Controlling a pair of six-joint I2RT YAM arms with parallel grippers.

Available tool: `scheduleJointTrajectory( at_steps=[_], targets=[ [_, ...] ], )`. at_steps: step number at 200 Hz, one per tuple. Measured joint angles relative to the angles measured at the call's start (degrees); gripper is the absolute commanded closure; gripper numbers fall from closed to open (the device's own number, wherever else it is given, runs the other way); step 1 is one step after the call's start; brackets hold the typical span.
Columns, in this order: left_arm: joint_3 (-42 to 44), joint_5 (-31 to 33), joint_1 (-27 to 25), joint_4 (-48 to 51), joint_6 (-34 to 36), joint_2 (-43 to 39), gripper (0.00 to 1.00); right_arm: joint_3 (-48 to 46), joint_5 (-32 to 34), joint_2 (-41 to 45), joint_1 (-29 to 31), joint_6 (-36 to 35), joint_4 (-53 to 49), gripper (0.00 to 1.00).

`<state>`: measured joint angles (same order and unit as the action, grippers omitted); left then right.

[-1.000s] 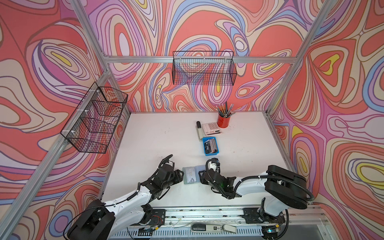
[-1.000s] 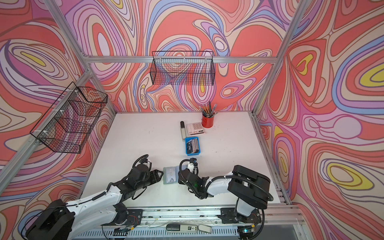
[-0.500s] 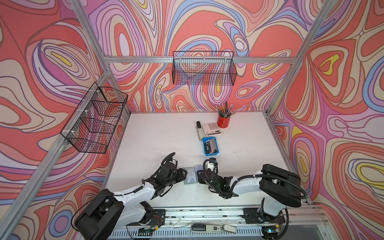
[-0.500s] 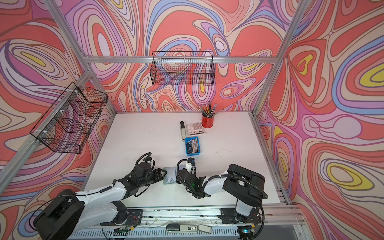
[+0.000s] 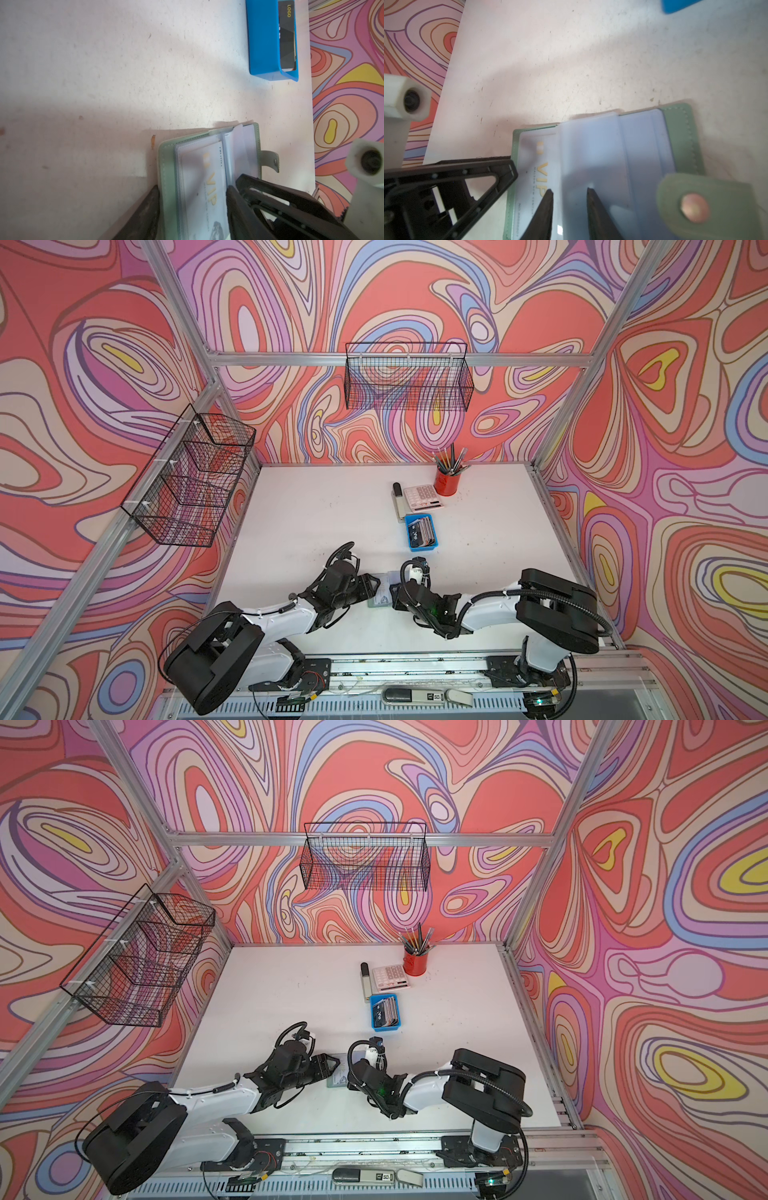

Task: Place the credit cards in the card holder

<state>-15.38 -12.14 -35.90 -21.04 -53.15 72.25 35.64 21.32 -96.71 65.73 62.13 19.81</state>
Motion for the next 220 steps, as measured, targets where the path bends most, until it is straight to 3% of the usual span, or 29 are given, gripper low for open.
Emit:
scheduleJointTrajectory(
  at_steps=[63,163,220],
  targets=[
    [0.0,-0.3,0.0,1.3,0.0,-0.9,0.46,-3.2,5.1,10.4,0.1,0.4,-6.4,0.62],
    [0.0,-0.7,0.0,1.5,0.0,-0.9,0.46,-0.6,3.8,1.2,0.2,0.3,-3.5,0.62],
    [0.0,-0.7,0.0,1.5,0.0,-0.9,0.46,-0.2,3.3,2.1,0.2,0.0,-5.0,0.62]
  ],
)
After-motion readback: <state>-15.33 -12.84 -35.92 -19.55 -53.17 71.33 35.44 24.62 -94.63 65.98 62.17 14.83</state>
